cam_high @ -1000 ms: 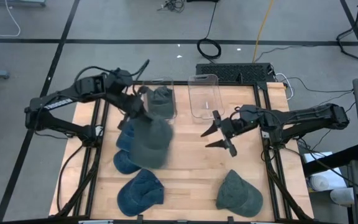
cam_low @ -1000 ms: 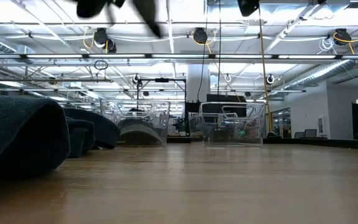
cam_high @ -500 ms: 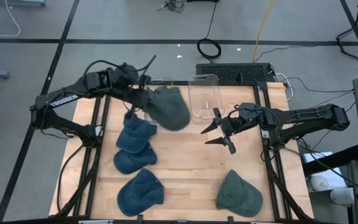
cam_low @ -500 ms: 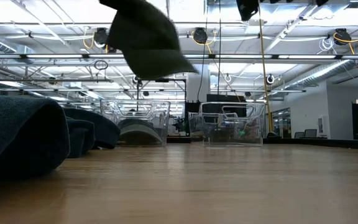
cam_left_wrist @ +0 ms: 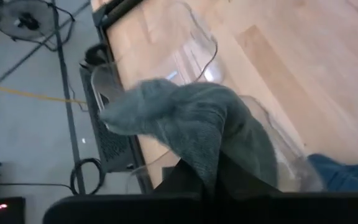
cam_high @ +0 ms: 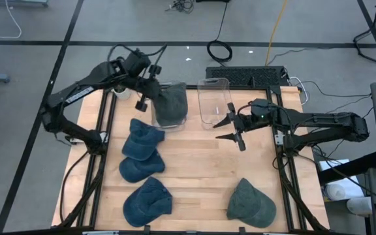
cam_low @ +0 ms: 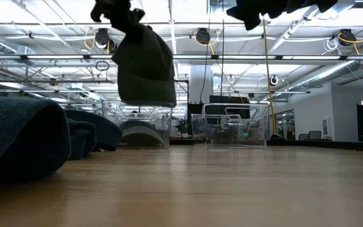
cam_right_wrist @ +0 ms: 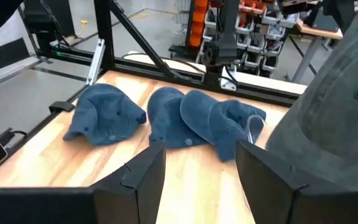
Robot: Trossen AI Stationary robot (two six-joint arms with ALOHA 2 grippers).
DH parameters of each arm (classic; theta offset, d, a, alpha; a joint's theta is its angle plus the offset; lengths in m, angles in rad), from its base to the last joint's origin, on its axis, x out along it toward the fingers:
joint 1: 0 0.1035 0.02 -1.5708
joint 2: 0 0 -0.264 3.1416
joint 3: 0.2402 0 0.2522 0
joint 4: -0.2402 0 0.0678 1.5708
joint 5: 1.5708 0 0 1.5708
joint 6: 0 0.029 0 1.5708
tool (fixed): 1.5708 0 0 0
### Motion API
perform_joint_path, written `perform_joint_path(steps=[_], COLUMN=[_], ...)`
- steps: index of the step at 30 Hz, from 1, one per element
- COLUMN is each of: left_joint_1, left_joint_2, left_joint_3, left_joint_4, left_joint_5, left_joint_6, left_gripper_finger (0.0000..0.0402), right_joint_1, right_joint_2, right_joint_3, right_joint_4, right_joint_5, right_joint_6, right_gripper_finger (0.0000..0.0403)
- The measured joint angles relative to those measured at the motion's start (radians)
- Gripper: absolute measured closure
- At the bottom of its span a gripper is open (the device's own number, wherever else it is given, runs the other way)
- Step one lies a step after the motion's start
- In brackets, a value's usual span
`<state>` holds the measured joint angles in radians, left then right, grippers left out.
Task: Pick & Place hat
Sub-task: Put the top gray cap into the left transparent bin
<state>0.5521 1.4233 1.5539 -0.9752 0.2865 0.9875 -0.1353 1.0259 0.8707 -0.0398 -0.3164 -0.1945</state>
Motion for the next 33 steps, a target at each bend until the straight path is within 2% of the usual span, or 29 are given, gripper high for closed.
perform_joint_path(steps=[11, 23, 27, 33], left_joint_1=[0.041, 0.037, 0.032, 0.035], left_joint_2=[0.126, 0.081, 0.079, 0.079], left_joint_3=[-0.001, -0.001, -0.001, -0.001], left_joint_4=[-0.067, -0.124, -0.136, -0.138], left_joint_5=[-0.003, -0.070, -0.134, -0.015], left_joint_6=[0.067, 0.080, 0.050, 0.070], left_gripper_finger=[0.0400, 0.0400, 0.0400, 0.0400], right_joint_1=[-0.051, -0.080, -0.080, -0.080], right_joint_2=[0.000, 0.001, 0.000, 0.000], right_joint_3=[-0.040, -0.049, -0.049, -0.049], right_joint_4=[0.005, 0.013, 0.013, 0.014], right_joint_5=[0.000, -0.001, -0.002, -0.002], right_joint_6=[-0.001, 0.010, 0.017, 0.022], right_gripper_finger=[0.0222, 0.0226, 0.0226, 0.0227])
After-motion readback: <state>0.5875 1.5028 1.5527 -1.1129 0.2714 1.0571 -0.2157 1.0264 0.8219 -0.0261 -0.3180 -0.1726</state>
